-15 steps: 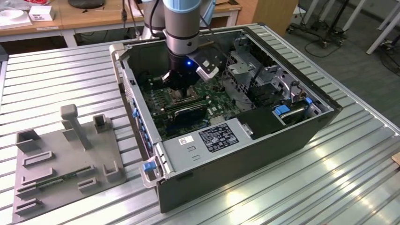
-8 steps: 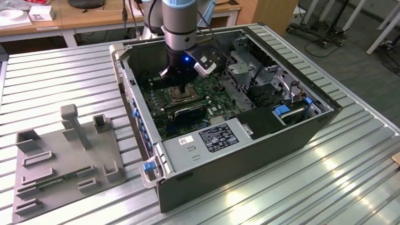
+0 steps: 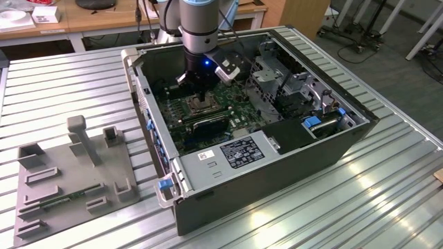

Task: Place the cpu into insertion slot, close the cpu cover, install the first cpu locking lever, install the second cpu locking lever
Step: 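Install the second cpu locking lever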

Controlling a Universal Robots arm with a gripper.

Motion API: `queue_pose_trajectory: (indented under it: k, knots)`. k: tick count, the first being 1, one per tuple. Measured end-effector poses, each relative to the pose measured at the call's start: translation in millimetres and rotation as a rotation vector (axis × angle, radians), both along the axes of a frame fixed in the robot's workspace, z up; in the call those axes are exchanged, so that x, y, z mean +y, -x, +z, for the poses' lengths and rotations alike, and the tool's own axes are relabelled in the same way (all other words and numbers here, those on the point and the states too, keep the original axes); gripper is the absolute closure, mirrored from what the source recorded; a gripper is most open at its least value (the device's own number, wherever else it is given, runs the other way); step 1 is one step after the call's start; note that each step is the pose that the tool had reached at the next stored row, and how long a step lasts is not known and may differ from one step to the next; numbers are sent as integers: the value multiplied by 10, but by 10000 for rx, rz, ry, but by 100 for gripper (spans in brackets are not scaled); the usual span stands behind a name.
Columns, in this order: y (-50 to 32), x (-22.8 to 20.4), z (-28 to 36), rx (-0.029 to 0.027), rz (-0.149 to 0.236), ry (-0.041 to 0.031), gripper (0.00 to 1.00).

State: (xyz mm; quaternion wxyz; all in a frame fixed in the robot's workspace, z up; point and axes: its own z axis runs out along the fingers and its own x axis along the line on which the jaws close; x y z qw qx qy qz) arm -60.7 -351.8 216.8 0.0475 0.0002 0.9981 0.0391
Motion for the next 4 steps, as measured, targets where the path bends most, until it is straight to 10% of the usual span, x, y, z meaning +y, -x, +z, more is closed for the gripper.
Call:
queue_pose_trajectory:
  k: [4]
  knots:
    - [0,0,5,2,0,3,89]
